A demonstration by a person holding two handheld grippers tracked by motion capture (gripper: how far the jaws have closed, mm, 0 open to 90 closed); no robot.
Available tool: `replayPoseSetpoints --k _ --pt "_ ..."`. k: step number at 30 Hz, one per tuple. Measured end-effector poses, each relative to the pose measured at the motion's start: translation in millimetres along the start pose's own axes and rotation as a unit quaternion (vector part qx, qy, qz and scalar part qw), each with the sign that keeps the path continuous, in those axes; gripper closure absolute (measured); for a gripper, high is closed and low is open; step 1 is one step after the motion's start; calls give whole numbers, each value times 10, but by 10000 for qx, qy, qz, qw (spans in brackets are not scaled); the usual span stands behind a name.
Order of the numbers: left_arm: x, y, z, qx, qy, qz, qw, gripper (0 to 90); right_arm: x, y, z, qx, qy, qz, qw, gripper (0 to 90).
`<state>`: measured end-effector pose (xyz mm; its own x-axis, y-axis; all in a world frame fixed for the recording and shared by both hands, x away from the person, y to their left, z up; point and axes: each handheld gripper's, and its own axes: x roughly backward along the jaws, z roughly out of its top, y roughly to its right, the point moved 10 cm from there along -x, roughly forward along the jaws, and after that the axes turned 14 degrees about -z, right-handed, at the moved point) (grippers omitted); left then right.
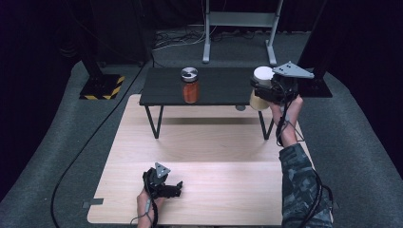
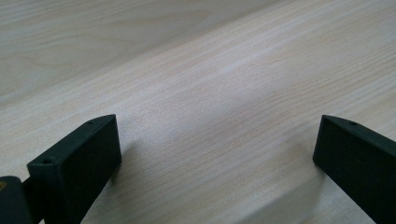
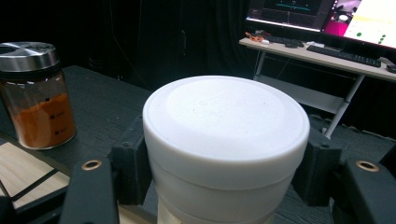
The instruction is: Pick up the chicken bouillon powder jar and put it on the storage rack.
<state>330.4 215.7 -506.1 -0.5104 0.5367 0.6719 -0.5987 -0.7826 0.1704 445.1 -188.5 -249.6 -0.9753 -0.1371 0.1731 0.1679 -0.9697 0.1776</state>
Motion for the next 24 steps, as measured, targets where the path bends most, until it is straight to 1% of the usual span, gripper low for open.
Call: replayPoseSetpoints --k 10,18,24 --pt "0 0 0 -1 -2 0 10000 5 -131 -51 81 24 -71 0 10000 330" --pt "-2 3 -1 7 17 -4 10000 6 -234 -76 152 -4 -98 -38 9999 330" --pt "-2 2 -2 6 17 -5 10000 6 -322 -94 178 -44 -171 -36 9998 330"
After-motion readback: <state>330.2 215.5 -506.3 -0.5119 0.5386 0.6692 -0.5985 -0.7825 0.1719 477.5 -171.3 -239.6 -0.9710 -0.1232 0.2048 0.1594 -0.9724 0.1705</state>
